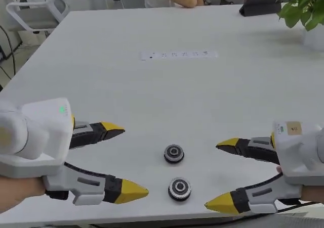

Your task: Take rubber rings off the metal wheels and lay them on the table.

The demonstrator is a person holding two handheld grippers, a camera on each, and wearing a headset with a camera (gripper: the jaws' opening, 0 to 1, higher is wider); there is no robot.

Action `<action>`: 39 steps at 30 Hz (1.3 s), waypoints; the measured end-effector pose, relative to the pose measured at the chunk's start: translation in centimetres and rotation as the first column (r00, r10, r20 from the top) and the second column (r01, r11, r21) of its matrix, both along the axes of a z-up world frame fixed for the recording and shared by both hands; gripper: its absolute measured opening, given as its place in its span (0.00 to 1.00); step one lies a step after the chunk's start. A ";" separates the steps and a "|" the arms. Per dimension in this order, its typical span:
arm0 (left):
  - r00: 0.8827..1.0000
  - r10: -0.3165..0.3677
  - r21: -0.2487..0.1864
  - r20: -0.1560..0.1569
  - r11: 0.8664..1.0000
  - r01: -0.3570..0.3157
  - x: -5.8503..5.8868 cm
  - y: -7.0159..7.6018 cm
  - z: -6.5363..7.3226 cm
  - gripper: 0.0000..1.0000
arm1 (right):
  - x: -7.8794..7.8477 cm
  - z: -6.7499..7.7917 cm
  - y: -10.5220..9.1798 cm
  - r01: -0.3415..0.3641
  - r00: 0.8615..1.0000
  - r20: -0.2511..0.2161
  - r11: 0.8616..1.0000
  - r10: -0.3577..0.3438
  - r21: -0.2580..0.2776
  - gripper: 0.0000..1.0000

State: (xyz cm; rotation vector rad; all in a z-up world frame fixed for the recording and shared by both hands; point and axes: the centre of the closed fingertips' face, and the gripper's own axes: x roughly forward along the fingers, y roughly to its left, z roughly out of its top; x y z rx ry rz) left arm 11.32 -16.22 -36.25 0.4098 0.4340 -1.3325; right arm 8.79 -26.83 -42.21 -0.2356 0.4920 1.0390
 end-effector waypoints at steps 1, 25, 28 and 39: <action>1.000 -0.004 0.004 -0.001 1.000 0.004 0.0 -0.1 -0.1 0.73 | 0.1 0.0 0.1 -0.003 1.000 0.000 1.000 0.003 0.001 0.76; 0.990 -0.133 0.077 -0.046 0.988 0.137 -0.9 -2.9 -2.7 0.57 | 0.5 -1.8 1.7 -0.053 0.998 -0.026 0.999 0.052 -0.005 0.60; 0.988 -0.147 0.087 -0.055 0.985 0.152 -0.9 -3.2 -3.2 0.55 | 0.6 -2.2 1.8 -0.060 0.998 -0.031 0.998 0.059 -0.009 0.59; 0.980 -0.176 0.120 -0.096 0.975 0.187 -0.9 -3.8 -5.0 0.50 | 0.4 -3.3 2.4 -0.091 0.995 -0.050 0.996 0.090 -0.025 0.52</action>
